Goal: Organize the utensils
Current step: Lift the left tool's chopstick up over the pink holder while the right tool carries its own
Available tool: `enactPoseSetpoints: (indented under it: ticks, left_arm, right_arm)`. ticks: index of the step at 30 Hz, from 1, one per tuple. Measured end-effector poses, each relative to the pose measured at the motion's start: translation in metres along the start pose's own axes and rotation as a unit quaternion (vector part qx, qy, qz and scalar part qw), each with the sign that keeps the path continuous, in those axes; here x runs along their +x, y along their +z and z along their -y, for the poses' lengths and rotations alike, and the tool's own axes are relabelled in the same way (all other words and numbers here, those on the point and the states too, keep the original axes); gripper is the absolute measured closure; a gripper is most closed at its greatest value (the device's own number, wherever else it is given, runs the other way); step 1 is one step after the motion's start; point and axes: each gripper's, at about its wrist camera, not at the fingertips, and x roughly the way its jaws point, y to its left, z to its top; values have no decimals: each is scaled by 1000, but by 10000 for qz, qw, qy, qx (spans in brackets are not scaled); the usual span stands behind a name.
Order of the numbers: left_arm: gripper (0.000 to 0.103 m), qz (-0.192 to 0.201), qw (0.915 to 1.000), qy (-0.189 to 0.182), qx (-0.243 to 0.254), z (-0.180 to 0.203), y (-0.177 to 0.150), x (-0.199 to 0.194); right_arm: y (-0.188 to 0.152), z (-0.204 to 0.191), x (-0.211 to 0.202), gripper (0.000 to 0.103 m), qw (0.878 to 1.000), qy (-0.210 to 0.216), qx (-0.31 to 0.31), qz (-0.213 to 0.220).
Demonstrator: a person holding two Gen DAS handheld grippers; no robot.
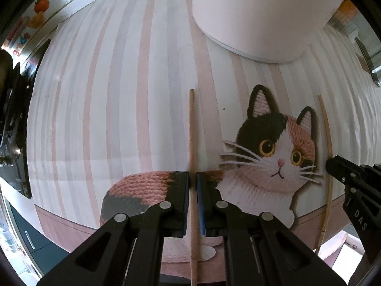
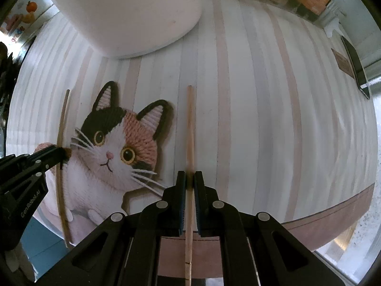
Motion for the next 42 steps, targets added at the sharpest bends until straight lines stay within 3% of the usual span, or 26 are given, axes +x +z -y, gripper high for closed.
enactPoseSetpoints:
  ticks: [9,12,13,14,23,29,42]
  left_arm:
    - [98,-15,9999,-98,-66,-7,15,1]
    - [98,34,9999,-102,-60,-9,16,0]
    - [99,58,10000,-49,-63,-9,16,0]
    - [99,131,9999,25,-62,-10,16,-3]
    - [99,795,9965,245,-94,-25,19,-40]
    - [99,1241,9917,246,-228,-38,23,-69]
    - [99,2165,9742,62,-642,-58,19,-144]
  right_arm:
    - [22,-21,14,76,9998,40,-113,-176]
    - [23,-33,13,80,9997,-156,-189,-64]
    - [22,-35,11,92,9997,-160,-179,-12]
    - [21,-36,11,96,9998,-158,-139,9]
    - [16,-30,-18,96,9975,192,385,554]
    - [17,-31,-46,96,9937,164,561,952]
    - [13,-16,-132,96,9746,362,881,2027]
